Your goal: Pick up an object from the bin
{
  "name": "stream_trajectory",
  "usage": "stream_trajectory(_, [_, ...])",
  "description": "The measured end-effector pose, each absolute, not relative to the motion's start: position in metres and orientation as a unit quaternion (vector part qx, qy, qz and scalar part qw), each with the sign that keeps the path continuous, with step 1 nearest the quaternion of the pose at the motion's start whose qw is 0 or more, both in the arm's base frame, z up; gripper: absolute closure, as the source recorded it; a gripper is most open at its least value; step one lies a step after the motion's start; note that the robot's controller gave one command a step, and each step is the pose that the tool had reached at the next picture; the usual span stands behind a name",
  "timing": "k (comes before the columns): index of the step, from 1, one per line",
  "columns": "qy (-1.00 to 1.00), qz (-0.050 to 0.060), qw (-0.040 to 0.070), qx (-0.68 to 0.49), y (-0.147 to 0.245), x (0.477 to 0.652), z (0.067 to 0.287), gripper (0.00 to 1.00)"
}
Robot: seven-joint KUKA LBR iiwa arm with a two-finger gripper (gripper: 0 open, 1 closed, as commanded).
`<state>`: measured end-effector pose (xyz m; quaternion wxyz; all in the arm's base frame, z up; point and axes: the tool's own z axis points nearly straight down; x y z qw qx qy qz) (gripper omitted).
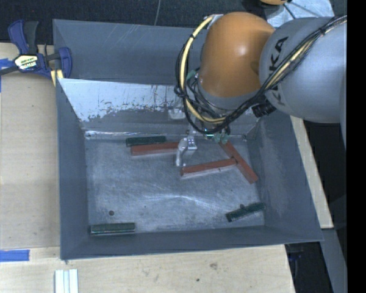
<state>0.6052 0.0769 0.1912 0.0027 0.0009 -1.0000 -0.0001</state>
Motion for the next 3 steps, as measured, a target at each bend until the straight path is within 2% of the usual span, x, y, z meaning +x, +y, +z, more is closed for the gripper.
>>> stream_trajectory(1, [-1.0,0.0,-0.002,0.0,0.077,0.607,0.196,0.0])
stream_trajectory(2, [-1.0,-0.002,-0.019,0.02,0.077,0.622,0.085,1.0])
stream_trajectory(3, [-1.0,-0.002,-0.019,0.02,0.077,0.622,0.085,1.0])
